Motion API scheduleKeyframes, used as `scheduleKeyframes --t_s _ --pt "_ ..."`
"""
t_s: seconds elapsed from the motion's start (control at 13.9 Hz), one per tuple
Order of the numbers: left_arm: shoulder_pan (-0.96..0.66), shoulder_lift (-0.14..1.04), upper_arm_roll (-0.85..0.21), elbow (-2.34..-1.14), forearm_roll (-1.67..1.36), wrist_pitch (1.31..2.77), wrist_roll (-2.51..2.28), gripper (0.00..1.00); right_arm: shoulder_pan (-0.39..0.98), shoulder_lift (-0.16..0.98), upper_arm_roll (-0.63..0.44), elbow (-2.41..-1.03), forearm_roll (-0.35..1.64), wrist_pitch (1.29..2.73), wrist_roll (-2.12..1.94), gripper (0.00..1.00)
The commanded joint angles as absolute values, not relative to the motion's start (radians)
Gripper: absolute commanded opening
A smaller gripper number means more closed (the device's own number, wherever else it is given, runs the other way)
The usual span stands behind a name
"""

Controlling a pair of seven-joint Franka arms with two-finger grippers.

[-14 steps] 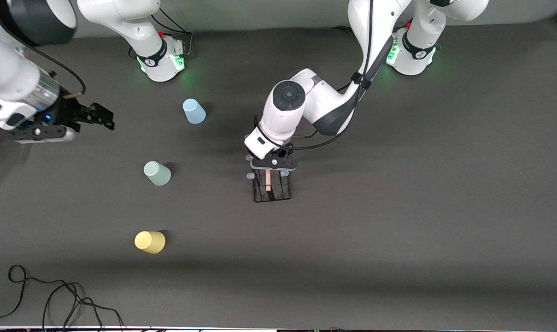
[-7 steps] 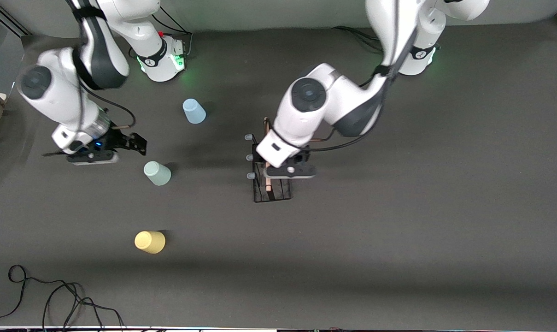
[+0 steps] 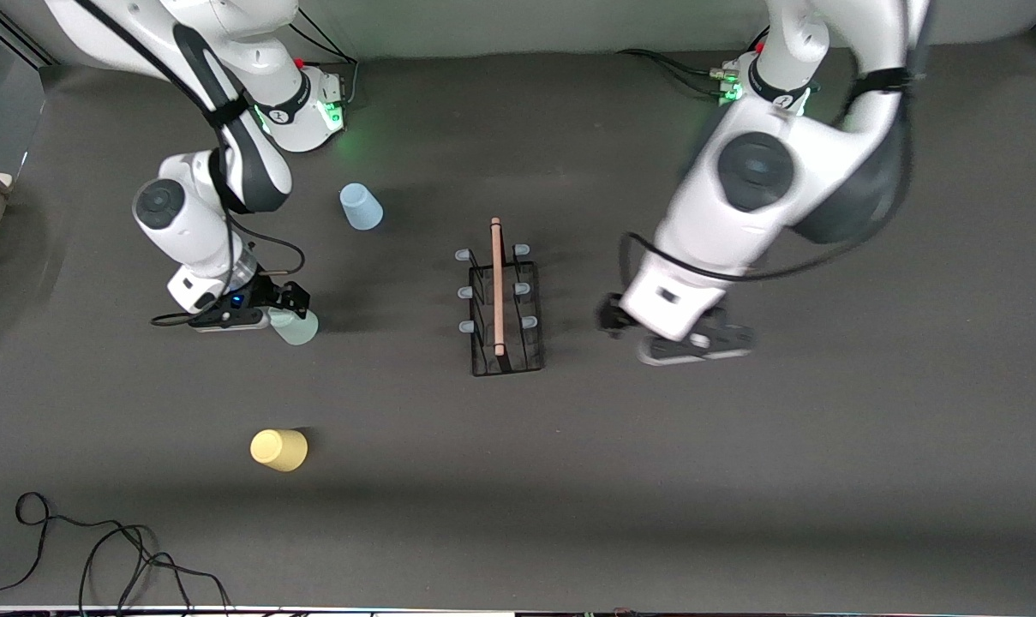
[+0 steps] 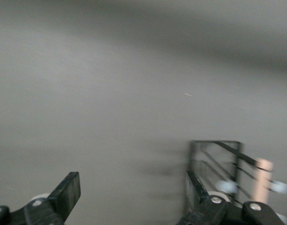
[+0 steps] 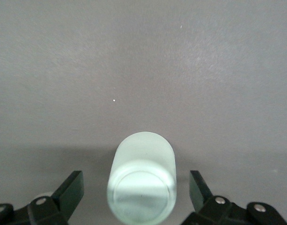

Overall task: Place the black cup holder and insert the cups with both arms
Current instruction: 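Release the rack with the left gripper while the right gripper grasps the green cup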

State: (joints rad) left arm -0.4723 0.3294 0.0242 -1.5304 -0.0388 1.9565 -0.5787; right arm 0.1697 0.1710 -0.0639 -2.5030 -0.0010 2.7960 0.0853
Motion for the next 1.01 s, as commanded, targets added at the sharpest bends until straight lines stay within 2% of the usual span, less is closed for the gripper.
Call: scheduleKeyframes --t_s 0.0,0.07,0.14,0.22,0.29,0.36,0.5,0.72,0.94 --pt "-0.362 0.174 0.015 -1.716 -0.011 1.965 -0.404 1.0 0.178 0.193 -0.069 -2.516 0.012 2.85 0.094 1.0" --pt "-0.326 0.149 0.015 -1.735 -0.009 1.947 -0.332 1.0 0.178 0.192 -0.069 -2.514 0.012 2.846 0.095 0.96" --pt "-0.289 0.137 0.015 -1.729 -0.011 1.922 -0.271 1.0 0.178 0.186 -0.069 -2.514 0.012 2.838 0.095 0.71" --pt "-0.253 0.121 0.015 -1.72 -0.011 1.899 -0.221 1.0 0.178 0.18 -0.069 -2.513 0.012 2.818 0.094 0.4" --pt "-0.229 0.101 0.015 -1.721 -0.011 1.863 -0.168 1.0 0.178 0.167 -0.069 -2.51 0.012 2.785 0.095 0.23" --pt "-0.21 0.086 0.015 -1.726 -0.009 1.83 -0.11 1.0 0.178 0.144 -0.071 -2.5 0.012 2.742 0.1 0.19" --pt "-0.152 0.048 0.017 -1.726 -0.008 1.813 0.019 1.0 0.178 0.072 -0.071 -2.47 0.012 2.627 0.106 0.18" --pt "-0.115 0.006 0.018 -1.735 -0.008 1.753 0.066 1.0 0.176 -0.018 -0.072 -2.357 0.014 2.35 0.117 0.18" --pt "-0.048 -0.018 0.021 -1.758 -0.006 1.76 0.171 1.0 0.178 -0.054 -0.072 -2.168 0.014 2.024 0.211 0.18"
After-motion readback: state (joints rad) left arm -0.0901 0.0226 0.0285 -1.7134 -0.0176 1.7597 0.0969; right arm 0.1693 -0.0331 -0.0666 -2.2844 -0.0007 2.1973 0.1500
